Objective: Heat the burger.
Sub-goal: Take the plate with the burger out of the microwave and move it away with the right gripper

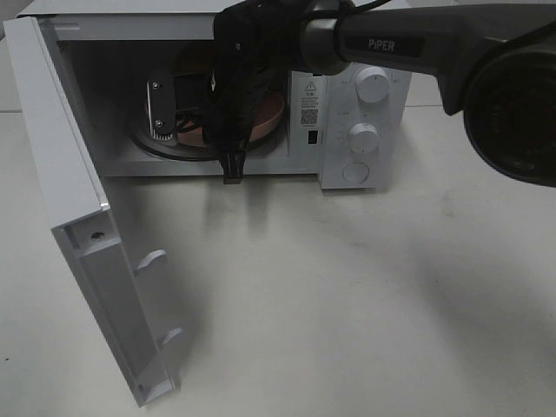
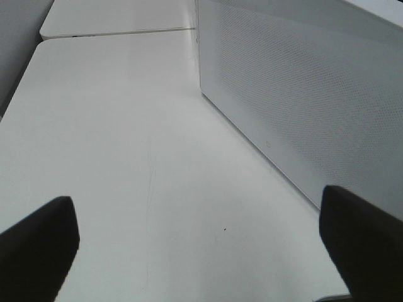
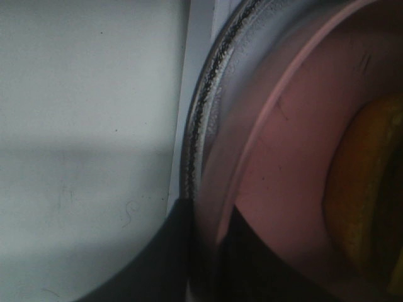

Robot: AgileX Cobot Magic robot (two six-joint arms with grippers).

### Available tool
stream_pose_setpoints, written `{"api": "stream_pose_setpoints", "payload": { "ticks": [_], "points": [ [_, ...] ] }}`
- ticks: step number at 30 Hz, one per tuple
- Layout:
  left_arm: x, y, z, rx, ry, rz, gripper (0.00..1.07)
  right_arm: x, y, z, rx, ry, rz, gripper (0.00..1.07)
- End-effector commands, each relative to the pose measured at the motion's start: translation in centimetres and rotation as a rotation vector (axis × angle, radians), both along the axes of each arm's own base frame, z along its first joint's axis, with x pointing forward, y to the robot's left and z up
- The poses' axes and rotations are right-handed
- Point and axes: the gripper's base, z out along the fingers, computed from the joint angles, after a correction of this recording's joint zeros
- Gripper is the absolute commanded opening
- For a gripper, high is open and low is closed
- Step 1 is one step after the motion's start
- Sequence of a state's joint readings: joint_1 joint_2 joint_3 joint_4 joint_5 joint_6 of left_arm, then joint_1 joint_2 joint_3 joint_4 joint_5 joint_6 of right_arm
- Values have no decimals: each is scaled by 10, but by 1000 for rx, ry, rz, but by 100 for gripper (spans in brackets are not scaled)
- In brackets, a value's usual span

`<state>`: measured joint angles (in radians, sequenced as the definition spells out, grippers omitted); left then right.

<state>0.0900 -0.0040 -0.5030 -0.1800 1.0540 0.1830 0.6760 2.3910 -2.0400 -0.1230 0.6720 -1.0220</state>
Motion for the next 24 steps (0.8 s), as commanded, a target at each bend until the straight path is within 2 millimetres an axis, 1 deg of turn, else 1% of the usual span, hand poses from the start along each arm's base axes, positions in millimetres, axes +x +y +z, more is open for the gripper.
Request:
{"api": "stream_pose_setpoints", "payload": {
  "ticks": [1, 6, 9, 16, 18, 19, 20, 24],
  "points": [
    [-3, 0, 0, -2, -30, 6, 98, -10, 2, 13, 11, -27, 33, 0],
    [-3, 0, 0, -2, -30, 6, 98, -18, -5, 13, -5, -36, 69, 0],
    [-3, 0, 0, -2, -30, 6, 98, -26, -10, 18, 10, -52, 75, 0],
    [-3, 0, 0, -2, -30, 6, 98, -39, -21, 23, 7, -89, 117, 0],
    [-3, 0, 0, -2, -30, 6, 98, -46, -26, 26, 10, -110, 140, 0],
    [-3, 0, 0, -2, -30, 6, 98, -46, -26, 26, 10, -110, 140, 0],
    [-3, 0, 0, -2, -30, 6, 98, -51, -30, 26, 13, -120, 151, 0],
    [-3, 0, 0, -2, -30, 6, 98, -59, -35, 28, 25, -146, 169, 0]
  ]
}}
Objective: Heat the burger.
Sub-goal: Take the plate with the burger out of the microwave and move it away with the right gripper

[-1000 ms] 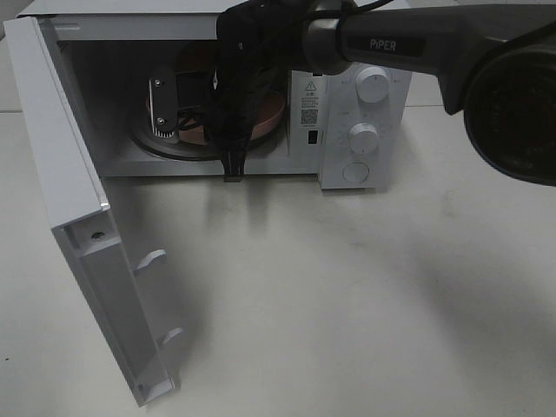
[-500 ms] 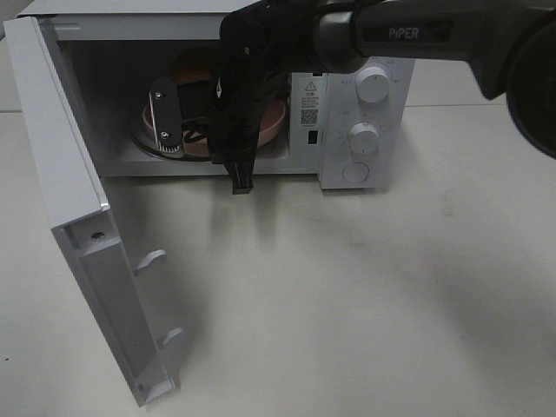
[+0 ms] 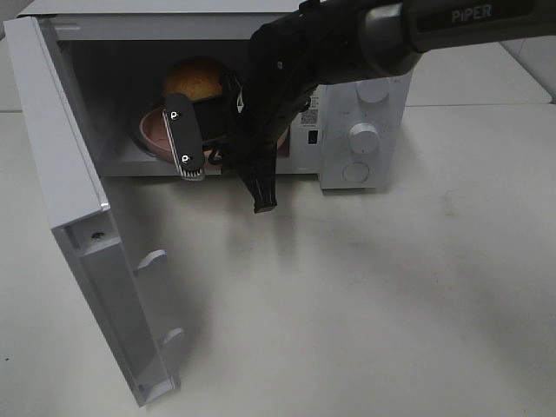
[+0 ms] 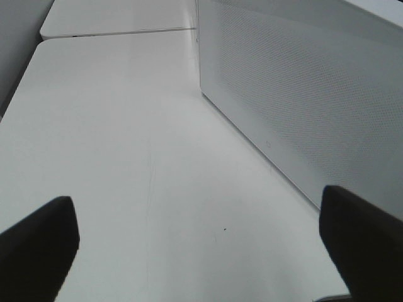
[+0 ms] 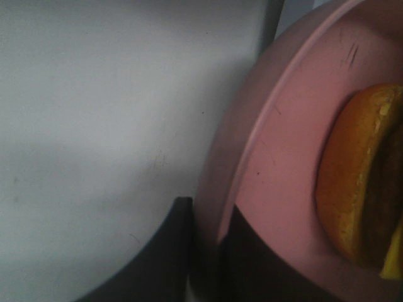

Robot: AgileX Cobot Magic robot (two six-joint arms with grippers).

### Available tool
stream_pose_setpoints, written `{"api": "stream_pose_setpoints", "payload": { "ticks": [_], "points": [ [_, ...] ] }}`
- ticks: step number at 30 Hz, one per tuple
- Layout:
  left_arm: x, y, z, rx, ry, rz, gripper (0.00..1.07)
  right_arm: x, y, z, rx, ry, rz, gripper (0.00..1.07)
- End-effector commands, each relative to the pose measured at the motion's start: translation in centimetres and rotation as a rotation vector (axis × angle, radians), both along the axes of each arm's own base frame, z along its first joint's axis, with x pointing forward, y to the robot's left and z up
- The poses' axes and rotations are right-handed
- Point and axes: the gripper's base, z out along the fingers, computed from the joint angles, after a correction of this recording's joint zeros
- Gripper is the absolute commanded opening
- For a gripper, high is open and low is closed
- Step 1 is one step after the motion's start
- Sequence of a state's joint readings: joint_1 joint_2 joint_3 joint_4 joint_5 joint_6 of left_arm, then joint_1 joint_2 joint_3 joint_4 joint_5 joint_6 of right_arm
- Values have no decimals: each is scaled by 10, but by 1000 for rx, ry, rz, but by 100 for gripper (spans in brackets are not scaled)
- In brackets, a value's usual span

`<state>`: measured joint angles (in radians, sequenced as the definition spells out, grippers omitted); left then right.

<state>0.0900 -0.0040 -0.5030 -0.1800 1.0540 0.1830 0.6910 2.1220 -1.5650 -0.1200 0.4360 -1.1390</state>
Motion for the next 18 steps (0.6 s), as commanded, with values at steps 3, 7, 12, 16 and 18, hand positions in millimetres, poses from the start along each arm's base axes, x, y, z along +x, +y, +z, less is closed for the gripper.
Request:
{"api": "stream_pose_setpoints", "payload": {
  "ticks": [3, 7, 12, 16, 18],
  "points": [
    [-3, 0, 0, -2, -30, 6, 98, -10, -8, 23, 70, -125, 52, 0],
    [-3, 0, 0, -2, -30, 6, 98, -25, -19, 25, 65, -145, 85, 0],
    [-3, 0, 0, -2, -30, 6, 98, -41, -32, 27, 62, -170, 119, 0],
    [-3, 0, 0, -2, -30, 6, 98, -51, -39, 27, 68, -177, 126, 0],
    [-3, 0, 0, -2, -30, 6, 98, -61, -47, 28, 72, -179, 127, 0]
  ]
}}
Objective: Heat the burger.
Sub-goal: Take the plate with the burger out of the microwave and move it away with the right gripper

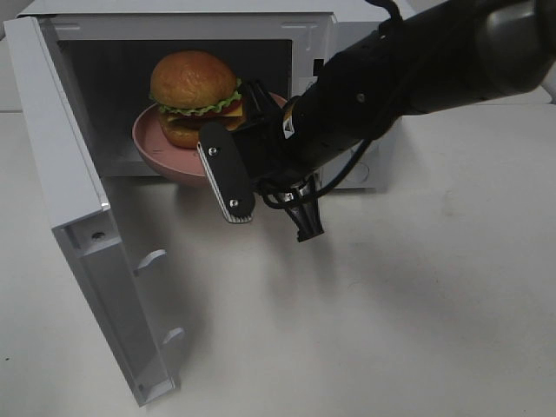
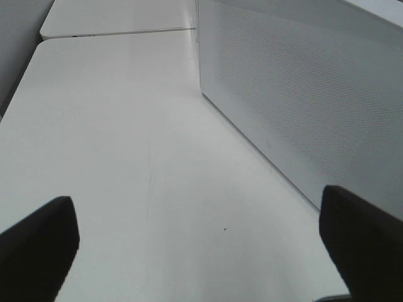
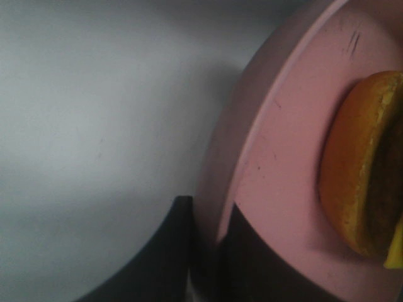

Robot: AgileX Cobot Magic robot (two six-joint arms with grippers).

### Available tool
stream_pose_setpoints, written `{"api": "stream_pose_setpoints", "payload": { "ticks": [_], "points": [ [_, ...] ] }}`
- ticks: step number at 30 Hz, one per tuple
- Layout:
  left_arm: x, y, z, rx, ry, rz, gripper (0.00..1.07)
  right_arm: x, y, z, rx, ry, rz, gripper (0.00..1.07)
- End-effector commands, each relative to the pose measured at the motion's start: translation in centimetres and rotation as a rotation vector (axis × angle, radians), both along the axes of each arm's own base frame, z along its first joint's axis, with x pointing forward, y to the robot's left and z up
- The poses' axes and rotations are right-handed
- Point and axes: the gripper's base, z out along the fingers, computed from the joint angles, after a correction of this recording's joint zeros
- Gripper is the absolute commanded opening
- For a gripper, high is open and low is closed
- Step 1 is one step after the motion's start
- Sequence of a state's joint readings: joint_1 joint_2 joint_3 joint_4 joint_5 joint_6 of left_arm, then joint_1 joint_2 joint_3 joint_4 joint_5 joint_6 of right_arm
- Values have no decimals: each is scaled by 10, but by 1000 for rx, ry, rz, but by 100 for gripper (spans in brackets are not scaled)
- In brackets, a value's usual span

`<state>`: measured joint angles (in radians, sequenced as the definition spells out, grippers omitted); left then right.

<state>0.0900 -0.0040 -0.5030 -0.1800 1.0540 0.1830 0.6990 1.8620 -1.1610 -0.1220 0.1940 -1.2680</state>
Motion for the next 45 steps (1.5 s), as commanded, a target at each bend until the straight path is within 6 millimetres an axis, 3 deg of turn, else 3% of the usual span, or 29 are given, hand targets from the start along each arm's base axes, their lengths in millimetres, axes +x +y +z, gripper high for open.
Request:
{"api": "stream_pose_setpoints", "payload": {
  "ticks": [1, 32, 45],
  "points": [
    [-3, 0, 0, -2, -30, 6, 98, -2, -6, 17, 67, -66, -9, 0],
    [-3, 0, 0, -2, -30, 6, 98, -111, -94, 28, 84, -83, -1, 0],
    [-3, 0, 0, -2, -30, 6, 98, -157, -134, 41, 90, -106, -14, 0]
  ]
}}
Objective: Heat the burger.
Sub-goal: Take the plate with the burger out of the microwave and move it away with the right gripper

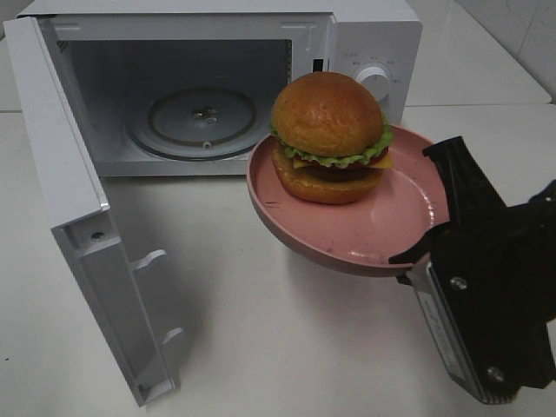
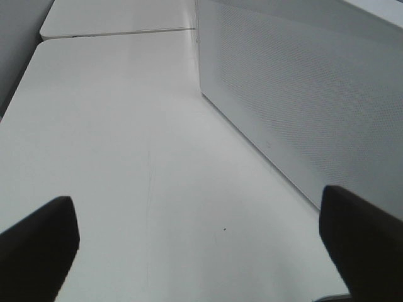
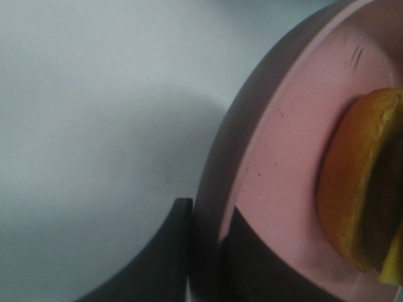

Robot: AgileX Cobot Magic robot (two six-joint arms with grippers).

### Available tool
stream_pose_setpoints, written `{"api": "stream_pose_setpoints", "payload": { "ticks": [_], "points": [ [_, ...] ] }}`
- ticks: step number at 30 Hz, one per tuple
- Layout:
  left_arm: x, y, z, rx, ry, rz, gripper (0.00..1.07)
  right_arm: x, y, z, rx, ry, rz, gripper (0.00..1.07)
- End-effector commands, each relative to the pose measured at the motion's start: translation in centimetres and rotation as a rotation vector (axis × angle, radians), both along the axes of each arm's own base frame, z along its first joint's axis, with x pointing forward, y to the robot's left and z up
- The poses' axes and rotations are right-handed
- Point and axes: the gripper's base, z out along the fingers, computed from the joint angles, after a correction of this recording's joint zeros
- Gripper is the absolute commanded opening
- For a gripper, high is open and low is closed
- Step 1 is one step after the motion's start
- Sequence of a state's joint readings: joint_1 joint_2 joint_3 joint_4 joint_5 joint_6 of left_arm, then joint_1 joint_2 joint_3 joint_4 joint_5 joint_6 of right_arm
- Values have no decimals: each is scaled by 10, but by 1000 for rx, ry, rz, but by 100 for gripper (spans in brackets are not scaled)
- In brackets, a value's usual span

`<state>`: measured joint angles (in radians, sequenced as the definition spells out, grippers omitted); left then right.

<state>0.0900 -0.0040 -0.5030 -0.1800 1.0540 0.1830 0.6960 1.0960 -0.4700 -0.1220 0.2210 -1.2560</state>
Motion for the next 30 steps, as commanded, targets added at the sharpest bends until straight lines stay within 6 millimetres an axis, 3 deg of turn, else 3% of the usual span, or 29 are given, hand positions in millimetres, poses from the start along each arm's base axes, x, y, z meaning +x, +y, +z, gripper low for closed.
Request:
{"api": "stream_pose_setpoints", "payload": {
  "ticks": [1, 18, 30],
  "points": [
    [-3, 0, 0, -2, -30, 6, 98, -4, -5, 13, 53, -72, 1, 0],
    [-3, 0, 0, -2, -30, 6, 98, -49, -49, 20, -12, -67, -41, 0],
    [-3, 0, 0, -2, -30, 6, 98, -46, -63, 21, -37, -78, -225, 0]
  ]
}}
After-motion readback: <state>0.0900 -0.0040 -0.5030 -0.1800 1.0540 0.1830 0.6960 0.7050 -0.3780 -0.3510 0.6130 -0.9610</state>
